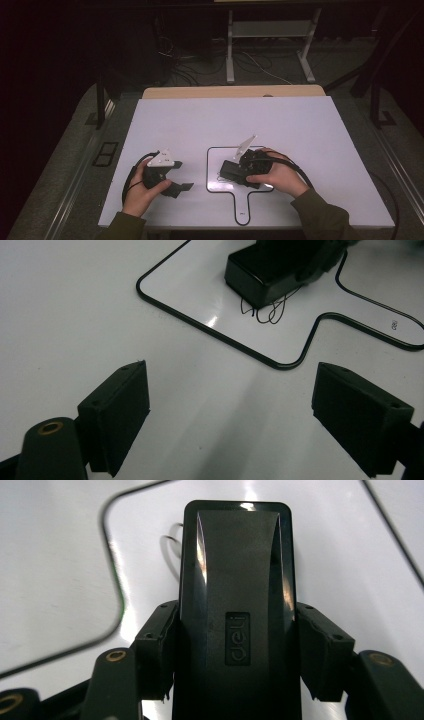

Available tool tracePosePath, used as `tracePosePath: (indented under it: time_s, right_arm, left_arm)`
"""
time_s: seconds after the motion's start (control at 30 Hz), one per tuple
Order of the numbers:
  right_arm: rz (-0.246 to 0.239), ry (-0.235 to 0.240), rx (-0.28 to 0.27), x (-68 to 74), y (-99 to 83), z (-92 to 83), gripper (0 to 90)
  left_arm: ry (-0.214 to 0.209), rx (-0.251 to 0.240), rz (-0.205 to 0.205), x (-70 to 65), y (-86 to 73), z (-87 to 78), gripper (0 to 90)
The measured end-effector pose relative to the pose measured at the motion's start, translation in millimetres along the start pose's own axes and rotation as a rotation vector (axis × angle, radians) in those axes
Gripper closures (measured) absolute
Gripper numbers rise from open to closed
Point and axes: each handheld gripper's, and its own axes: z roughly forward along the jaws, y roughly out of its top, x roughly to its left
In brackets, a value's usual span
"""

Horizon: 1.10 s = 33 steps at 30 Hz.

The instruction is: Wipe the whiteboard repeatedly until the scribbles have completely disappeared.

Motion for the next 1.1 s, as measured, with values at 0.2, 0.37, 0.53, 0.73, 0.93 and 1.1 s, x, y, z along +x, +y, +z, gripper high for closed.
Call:
tracePosePath:
  time_s: [0.2, 0.37, 0.53, 0.73, 0.93, 1.1]
  right_arm:
    - [-0.026, 0.017, 0.005, 5.8, 3.7, 1.8, 38.5]
    - [0.02, 0.002, 0.006, -6.4, -4.6, -2.9, 38.5]
    - [0.089, -0.027, -0.004, -25.2, -18.7, -10.0, 38.5]
    - [0.157, -0.068, -0.005, -44.7, -36.1, -19.5, 38.5]
    - [0.126, -0.088, 0.011, -36.7, -39.6, -22.1, 38.6]
    - [0.083, -0.077, 0.016, -20.1, -40.6, -22.8, 38.6]
  left_arm:
    - [0.0, 0.002, 0.002, 0.1, 0.1, -0.9, 14.7]
    - [0.001, 0.0, 0.0, 0.0, 0.0, -1.2, 14.7]
    - [0.001, 0.002, 0.002, 0.1, 0.2, -1.3, 14.7]
    - [0.001, 0.002, 0.002, 0.0, 0.2, -1.0, 14.7]
    - [-0.001, 0.0, -0.001, -0.5, 0.2, -0.3, 14.6]
    - [-0.004, 0.004, 0.001, -1.3, 0.6, 0.3, 14.7]
